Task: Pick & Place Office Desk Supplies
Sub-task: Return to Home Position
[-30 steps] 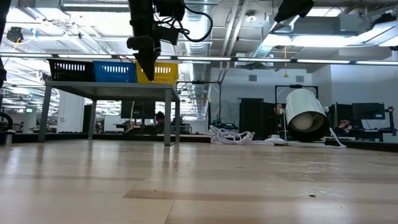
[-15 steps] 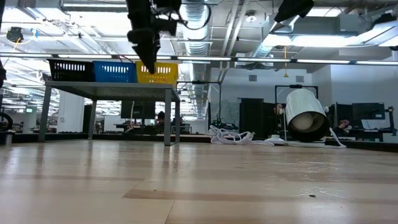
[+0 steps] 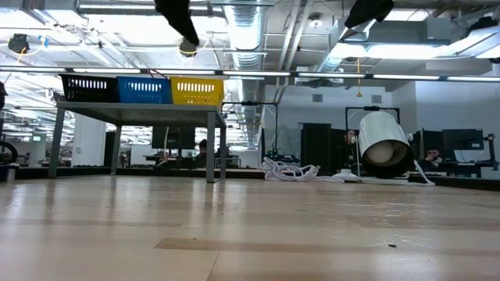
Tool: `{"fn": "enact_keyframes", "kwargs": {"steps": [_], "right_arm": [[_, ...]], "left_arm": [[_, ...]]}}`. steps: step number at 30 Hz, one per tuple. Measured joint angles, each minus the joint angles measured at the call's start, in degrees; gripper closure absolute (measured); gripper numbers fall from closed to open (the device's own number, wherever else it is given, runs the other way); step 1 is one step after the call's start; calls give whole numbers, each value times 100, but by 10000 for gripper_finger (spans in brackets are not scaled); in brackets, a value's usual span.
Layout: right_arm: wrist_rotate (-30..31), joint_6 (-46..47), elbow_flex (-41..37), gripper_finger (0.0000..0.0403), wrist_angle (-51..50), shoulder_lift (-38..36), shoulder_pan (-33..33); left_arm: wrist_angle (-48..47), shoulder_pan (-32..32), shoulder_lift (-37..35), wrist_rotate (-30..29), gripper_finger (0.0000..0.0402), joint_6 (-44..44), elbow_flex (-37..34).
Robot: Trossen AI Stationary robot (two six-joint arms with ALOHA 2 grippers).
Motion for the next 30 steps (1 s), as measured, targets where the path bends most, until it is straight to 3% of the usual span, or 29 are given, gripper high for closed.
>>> {"fn": "enact_keyframes", "kwargs": {"steps": [6, 10, 15, 24, 30], "right_arm": [[24, 180, -4, 260, 97, -324, 11], [22, 78, -4, 260, 45, -964, 36], [22, 15, -171, 260, -8, -2011, -19], [-423, 158, -1787, 260, 1100, -4167, -160], [-496, 434, -3053, 260, 1815, -5352, -140]], "left_arm": [[248, -243, -729, 201, 147, -1145, -140], [984, -508, -1494, 557, 161, -1469, -657], [1798, -1057, -2608, 597, 181, -1767, -1461], [2839, -2455, -4369, 797, 197, -2423, -2878], [3735, -3473, -4921, 949, 197, -2616, -4047]]}}
